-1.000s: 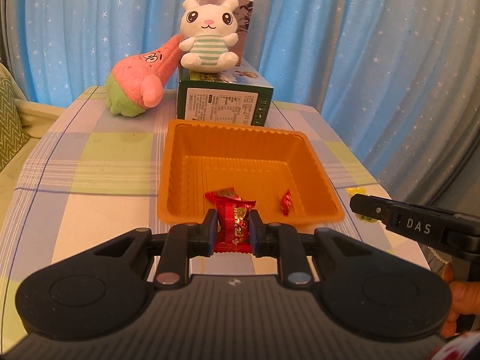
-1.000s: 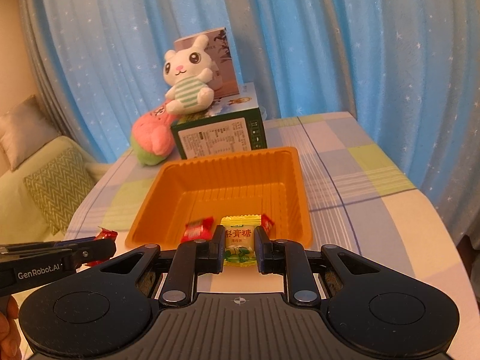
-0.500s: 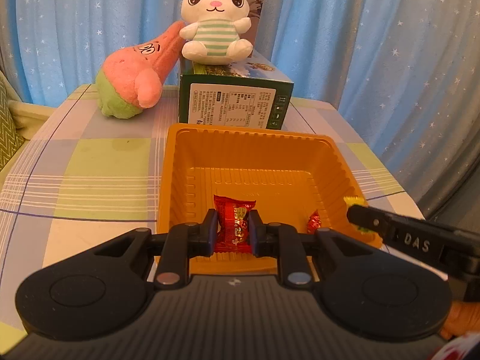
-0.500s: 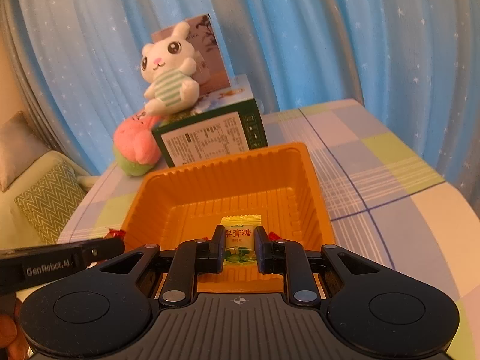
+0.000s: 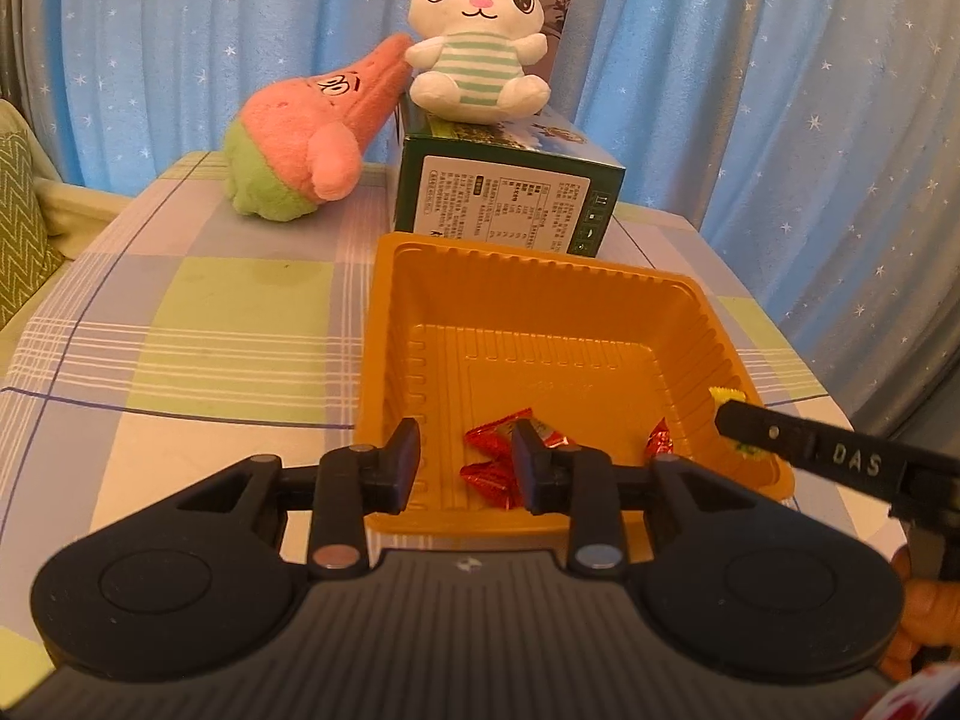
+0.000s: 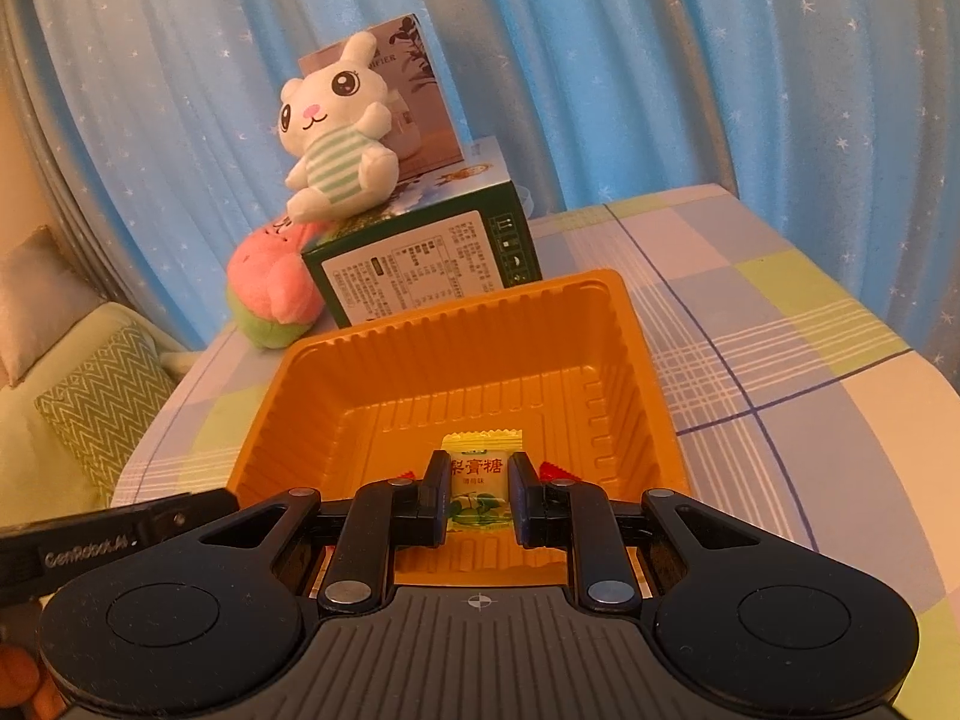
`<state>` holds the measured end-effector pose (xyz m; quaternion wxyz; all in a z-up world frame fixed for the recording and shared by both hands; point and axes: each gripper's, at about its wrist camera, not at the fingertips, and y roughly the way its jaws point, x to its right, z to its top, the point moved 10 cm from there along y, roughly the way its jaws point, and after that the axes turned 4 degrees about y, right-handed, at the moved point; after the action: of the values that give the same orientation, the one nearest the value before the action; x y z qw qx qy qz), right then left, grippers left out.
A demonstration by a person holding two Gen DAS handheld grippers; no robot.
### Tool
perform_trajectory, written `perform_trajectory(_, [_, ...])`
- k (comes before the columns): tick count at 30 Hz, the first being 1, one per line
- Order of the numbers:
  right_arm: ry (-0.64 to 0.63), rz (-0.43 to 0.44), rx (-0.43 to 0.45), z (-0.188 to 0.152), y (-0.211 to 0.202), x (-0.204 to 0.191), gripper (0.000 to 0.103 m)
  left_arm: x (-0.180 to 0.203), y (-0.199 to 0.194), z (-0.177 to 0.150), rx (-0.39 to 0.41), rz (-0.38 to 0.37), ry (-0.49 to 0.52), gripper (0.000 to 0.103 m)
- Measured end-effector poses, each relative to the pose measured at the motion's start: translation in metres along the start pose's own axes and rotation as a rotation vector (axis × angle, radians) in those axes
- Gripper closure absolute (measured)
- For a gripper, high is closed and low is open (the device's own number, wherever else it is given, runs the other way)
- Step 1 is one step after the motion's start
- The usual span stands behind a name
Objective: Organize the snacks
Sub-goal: 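Carry both candies into the orange tray and open both grippers to release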
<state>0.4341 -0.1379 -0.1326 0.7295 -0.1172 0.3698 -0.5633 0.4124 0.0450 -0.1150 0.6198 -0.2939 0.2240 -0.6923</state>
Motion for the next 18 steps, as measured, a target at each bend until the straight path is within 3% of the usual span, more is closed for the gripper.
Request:
perform_trajectory(6, [0.068,0.063,0.016,0.004,0.007,-0.001,0.08,-0.003,-0.011,-0.003,0.012,0.003,-0.012,0.069])
perform_trajectory(8, [0.115,0.065,0.014,0.004,0.007,0.004,0.055,-0.004,-0.016,-0.005,0.014,0.01,-0.007,0.068])
perform_trajectory(9, [0.132,0.068,0.026,0.005,0.004,0.006,0.038,-0.004,-0.018,-0.007,0.015,0.013,-0.006,0.065])
perform_trajectory(18, [0.07,0.009,0.087,0.003,-0.039,0.008,0.036,0.002,-0.053,-0.027,0.03,0.025,-0.01,0.055])
